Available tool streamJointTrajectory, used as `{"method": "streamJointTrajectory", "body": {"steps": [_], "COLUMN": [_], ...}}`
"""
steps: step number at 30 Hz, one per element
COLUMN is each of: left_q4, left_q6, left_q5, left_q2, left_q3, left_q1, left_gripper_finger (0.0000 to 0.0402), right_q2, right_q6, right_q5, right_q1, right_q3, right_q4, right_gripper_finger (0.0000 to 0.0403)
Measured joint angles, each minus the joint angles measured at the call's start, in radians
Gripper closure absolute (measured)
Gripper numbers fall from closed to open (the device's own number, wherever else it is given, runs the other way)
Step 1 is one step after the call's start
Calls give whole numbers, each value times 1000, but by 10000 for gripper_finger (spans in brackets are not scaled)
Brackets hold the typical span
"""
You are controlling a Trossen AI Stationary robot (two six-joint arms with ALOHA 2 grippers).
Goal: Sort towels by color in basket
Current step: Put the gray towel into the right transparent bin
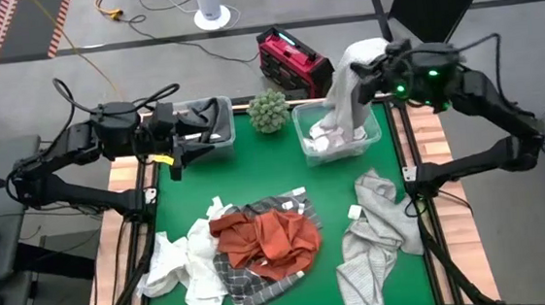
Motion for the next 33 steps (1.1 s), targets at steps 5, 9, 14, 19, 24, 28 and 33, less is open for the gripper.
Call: {"method": "streamJointTrajectory", "body": {"steps": [5,9,14,19,24,28,33], "left_q4": [0,0,0,-1,-1,-1,-1], "left_q6": [-1,-2,-13,-17,-27,-29,-40], "left_q5": [-14,-16,-17,-20,-21,-21,-21], "left_q2": [0,0,-1,0,0,0,0], "left_q3": [0,0,0,0,0,0,0], "left_q1": [0,0,0,0,0,0,0], "left_gripper_finger": [155,155,155,155,155,155,155], "right_q2": [117,229,358,434,503,554,597], "right_q6": [6,-43,-42,-35,15,44,77], "right_q5": [0,-6,-75,-199,-291,-295,-352], "right_q1": [-7,18,9,-34,-100,-141,-189], "right_q3": [0,0,-8,-100,-176,-194,-194], "right_q4": [-111,-182,-419,-438,-367,-366,-358], "right_gripper_finger": [383,384,384,384,368,331,293]}}
